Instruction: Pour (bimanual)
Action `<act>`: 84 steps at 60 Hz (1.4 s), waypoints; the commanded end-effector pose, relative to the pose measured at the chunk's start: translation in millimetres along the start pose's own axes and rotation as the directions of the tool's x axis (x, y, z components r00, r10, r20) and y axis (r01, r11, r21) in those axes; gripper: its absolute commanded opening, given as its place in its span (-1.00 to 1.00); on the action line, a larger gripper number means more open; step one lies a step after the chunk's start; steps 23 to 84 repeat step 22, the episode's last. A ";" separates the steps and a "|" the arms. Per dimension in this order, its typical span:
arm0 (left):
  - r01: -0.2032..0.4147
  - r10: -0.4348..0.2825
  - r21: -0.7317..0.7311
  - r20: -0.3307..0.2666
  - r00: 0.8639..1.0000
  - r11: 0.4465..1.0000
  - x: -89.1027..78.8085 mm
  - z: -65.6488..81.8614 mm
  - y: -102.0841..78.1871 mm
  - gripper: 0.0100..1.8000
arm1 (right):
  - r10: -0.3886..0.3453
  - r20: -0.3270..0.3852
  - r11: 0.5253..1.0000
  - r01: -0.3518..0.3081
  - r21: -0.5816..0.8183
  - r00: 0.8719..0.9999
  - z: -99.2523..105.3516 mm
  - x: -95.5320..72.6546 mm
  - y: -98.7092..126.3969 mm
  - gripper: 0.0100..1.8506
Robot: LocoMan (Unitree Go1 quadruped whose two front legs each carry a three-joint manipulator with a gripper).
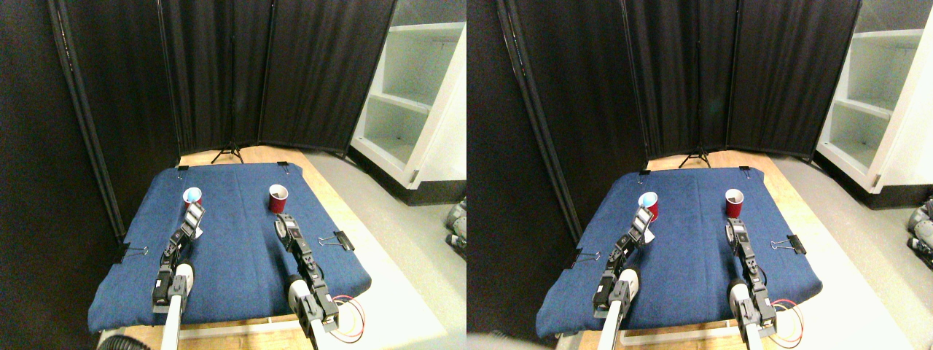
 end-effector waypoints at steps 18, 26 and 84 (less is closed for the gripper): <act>-0.063 0.060 0.254 0.018 0.998 0.965 3.1 -9.8 1.1 0.72 | -0.001 0.019 1.000 0.001 0.016 1.000 4.1 0.6 5.1 -0.93; -0.061 0.048 0.257 0.056 0.997 0.964 3.7 -9.6 1.7 0.59 | -0.003 0.018 1.000 0.003 0.015 1.000 4.1 0.4 4.9 -0.93; -0.061 0.048 0.257 0.056 0.997 0.964 3.7 -9.6 1.7 0.59 | -0.003 0.018 1.000 0.003 0.015 1.000 4.1 0.4 4.9 -0.93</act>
